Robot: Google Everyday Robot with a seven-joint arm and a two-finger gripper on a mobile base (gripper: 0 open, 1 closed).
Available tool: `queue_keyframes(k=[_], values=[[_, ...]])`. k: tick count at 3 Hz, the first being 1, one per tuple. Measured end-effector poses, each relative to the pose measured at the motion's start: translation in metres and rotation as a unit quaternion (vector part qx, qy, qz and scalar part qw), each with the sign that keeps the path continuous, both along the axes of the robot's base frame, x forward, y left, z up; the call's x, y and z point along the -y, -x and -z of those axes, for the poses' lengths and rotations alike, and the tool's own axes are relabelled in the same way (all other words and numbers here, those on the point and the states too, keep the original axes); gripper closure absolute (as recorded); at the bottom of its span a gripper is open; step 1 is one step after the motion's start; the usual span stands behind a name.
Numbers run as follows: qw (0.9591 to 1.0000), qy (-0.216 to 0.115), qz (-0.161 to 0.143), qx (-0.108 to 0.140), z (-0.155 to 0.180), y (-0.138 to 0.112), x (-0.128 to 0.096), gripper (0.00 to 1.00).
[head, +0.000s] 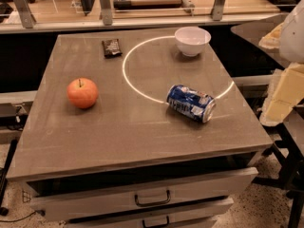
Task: Move apple near pepsi can
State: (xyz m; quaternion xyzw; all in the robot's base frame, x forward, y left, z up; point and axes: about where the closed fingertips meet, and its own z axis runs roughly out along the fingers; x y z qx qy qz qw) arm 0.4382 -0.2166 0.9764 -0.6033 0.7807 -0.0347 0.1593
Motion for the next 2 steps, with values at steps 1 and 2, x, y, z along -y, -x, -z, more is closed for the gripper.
queue_keyframes(k=[1,2], values=[[1.0000,0.000,0.000,0.000,0.000,0.000,0.000,0.00],[0.9999,-0.002,-0.014,0.006,-0.002,-0.007,-0.011,0.00]])
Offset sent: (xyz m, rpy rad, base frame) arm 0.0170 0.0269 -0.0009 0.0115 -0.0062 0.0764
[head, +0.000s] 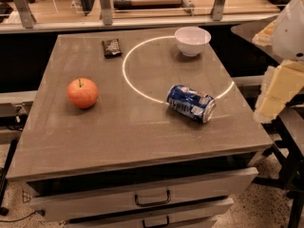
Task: Move apple near pepsi can
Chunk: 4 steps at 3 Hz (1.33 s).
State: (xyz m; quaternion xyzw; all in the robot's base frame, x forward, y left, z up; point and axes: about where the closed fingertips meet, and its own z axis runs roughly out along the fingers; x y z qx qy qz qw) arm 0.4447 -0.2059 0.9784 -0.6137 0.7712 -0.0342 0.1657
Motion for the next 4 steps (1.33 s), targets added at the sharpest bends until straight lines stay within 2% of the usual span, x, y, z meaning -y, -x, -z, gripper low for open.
queue_keyframes(k=[1,2,3,4], values=[[0.9990,-0.013,-0.042,0.006,0.004,-0.023,-0.035,0.00],[0.9931,-0.017,-0.116,0.012,0.013,-0.050,-0.102,0.00],[0.9814,-0.025,-0.190,0.015,0.020,-0.065,-0.180,0.00],[0.9814,-0.025,-0.190,0.015,0.020,-0.065,-0.180,0.00]])
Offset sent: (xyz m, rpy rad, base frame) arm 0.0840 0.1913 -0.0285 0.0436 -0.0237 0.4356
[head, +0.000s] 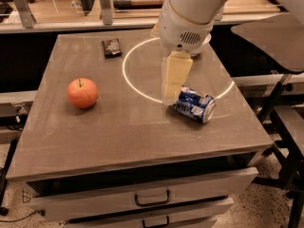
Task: Move apple near pepsi can
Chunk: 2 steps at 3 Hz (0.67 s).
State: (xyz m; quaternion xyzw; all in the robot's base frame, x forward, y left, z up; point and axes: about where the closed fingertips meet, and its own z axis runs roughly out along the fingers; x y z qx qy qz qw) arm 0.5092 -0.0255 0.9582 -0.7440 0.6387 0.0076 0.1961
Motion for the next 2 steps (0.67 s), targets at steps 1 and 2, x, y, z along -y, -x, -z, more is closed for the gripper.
queue_keyframes(k=[1,2], values=[[0.9986,-0.046,-0.013,-0.022,0.021,-0.011,-0.029,0.00],[0.9951,-0.084,-0.030,-0.044,0.038,-0.020,-0.060,0.00]])
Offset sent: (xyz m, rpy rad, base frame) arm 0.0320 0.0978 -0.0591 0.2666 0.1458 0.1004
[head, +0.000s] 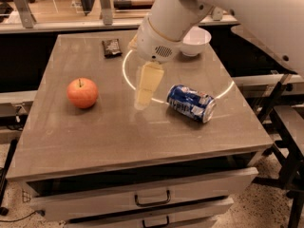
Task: Move apple near pepsi can
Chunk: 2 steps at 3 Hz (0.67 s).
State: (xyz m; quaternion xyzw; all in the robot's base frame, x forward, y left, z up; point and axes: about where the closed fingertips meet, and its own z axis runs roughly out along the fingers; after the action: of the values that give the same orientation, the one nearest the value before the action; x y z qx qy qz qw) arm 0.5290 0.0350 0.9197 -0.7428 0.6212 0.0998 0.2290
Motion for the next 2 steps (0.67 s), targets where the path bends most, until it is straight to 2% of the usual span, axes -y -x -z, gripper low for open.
queue_keyframes(k=[1,2], values=[[0.9985,-0.035,-0.037,-0.021,0.011,-0.008,-0.051,0.00],[0.9949,-0.067,-0.066,-0.037,0.023,-0.015,-0.104,0.00]])
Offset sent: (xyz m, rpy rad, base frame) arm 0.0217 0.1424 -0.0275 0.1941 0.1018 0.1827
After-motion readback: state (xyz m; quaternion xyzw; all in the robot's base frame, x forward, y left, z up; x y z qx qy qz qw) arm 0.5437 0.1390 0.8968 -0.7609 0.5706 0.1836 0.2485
